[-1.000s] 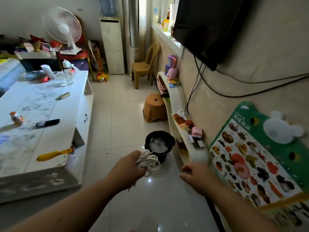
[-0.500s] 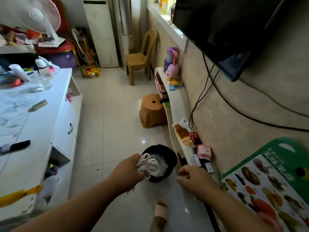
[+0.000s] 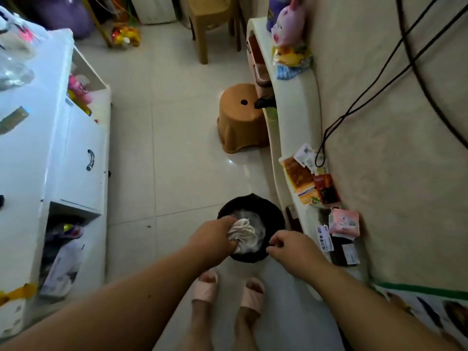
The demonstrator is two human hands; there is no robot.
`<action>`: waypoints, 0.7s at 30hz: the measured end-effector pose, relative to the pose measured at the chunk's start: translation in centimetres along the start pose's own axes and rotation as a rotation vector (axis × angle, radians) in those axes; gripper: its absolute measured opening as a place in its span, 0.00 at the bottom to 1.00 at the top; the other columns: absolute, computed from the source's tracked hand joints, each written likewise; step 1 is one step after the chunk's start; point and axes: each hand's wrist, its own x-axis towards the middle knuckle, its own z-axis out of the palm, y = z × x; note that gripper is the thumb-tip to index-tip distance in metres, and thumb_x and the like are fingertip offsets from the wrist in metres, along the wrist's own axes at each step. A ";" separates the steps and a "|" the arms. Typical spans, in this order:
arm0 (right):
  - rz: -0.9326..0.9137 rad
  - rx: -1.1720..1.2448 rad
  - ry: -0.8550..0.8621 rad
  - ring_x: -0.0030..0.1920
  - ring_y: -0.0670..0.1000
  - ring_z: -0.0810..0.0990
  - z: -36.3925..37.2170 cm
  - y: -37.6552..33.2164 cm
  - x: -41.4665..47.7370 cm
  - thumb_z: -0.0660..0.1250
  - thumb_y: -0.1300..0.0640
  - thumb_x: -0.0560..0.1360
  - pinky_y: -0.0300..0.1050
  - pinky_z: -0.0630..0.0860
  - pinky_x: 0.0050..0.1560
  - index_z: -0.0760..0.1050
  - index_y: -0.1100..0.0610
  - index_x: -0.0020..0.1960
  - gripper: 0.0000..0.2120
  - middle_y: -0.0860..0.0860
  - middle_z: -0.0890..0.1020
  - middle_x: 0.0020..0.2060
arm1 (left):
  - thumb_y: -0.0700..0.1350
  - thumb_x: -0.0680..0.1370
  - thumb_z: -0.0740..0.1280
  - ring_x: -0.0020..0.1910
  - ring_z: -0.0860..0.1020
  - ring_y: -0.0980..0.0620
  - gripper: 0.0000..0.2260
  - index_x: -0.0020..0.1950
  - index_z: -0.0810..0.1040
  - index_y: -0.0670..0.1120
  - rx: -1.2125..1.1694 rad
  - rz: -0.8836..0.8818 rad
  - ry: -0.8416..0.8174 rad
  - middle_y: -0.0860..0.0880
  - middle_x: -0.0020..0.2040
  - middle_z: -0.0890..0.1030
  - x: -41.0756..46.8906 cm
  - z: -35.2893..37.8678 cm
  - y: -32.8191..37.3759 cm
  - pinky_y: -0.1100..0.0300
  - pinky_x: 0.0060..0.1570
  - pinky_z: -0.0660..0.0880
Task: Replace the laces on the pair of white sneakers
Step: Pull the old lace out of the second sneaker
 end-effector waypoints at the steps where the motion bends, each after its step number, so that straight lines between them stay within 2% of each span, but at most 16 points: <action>1: 0.016 0.001 -0.003 0.48 0.51 0.78 0.8 0.4 1.1 0.65 0.48 0.76 0.46 0.76 0.49 0.78 0.54 0.54 0.12 0.51 0.81 0.48 | 0.46 0.74 0.67 0.54 0.77 0.45 0.13 0.58 0.74 0.50 0.007 -0.002 -0.016 0.46 0.54 0.81 1.2 1.0 -0.6 0.60 0.44 0.69; 7: 0.150 0.115 0.117 0.43 0.49 0.78 6.6 4.2 8.5 0.62 0.52 0.78 0.46 0.77 0.45 0.78 0.53 0.48 0.07 0.50 0.81 0.44 | 0.46 0.76 0.65 0.52 0.77 0.44 0.11 0.57 0.73 0.47 0.012 -0.010 -0.111 0.44 0.53 0.79 9.4 8.3 -4.8 0.57 0.45 0.71; 11: 0.186 0.121 0.127 0.43 0.49 0.77 10.2 6.2 12.7 0.61 0.55 0.78 0.49 0.77 0.46 0.76 0.55 0.45 0.07 0.51 0.78 0.43 | 0.45 0.75 0.64 0.56 0.76 0.42 0.16 0.64 0.72 0.50 0.028 -0.020 -0.180 0.43 0.58 0.76 13.9 12.0 -7.6 0.52 0.53 0.74; 13: 0.205 0.128 0.098 0.48 0.51 0.77 11.6 6.9 14.4 0.61 0.54 0.78 0.49 0.76 0.50 0.77 0.55 0.53 0.08 0.52 0.78 0.49 | 0.45 0.75 0.65 0.64 0.72 0.44 0.25 0.71 0.66 0.53 0.032 -0.027 -0.246 0.44 0.66 0.72 15.4 13.5 -8.8 0.54 0.60 0.71; 16: 0.212 0.135 0.022 0.62 0.54 0.73 12.8 7.6 15.8 0.62 0.52 0.78 0.47 0.73 0.59 0.68 0.52 0.70 0.20 0.53 0.73 0.64 | 0.47 0.75 0.67 0.71 0.65 0.46 0.33 0.76 0.57 0.55 0.043 -0.012 -0.339 0.47 0.74 0.63 16.3 14.4 -9.7 0.54 0.67 0.65; 18: 0.208 0.117 -0.021 0.66 0.54 0.70 12.9 7.7 16.2 0.62 0.51 0.78 0.48 0.70 0.63 0.64 0.52 0.74 0.25 0.52 0.69 0.69 | 0.47 0.76 0.66 0.71 0.66 0.45 0.32 0.77 0.56 0.54 0.074 -0.019 -0.365 0.47 0.75 0.61 16.2 14.2 -9.9 0.53 0.67 0.66; 21: 0.193 0.049 -0.093 0.68 0.53 0.68 11.8 7.1 15.6 0.61 0.51 0.79 0.47 0.68 0.65 0.62 0.51 0.74 0.25 0.51 0.66 0.72 | 0.49 0.76 0.65 0.67 0.70 0.44 0.29 0.76 0.59 0.54 0.135 -0.022 -0.353 0.46 0.72 0.66 15.3 12.8 -9.7 0.53 0.64 0.69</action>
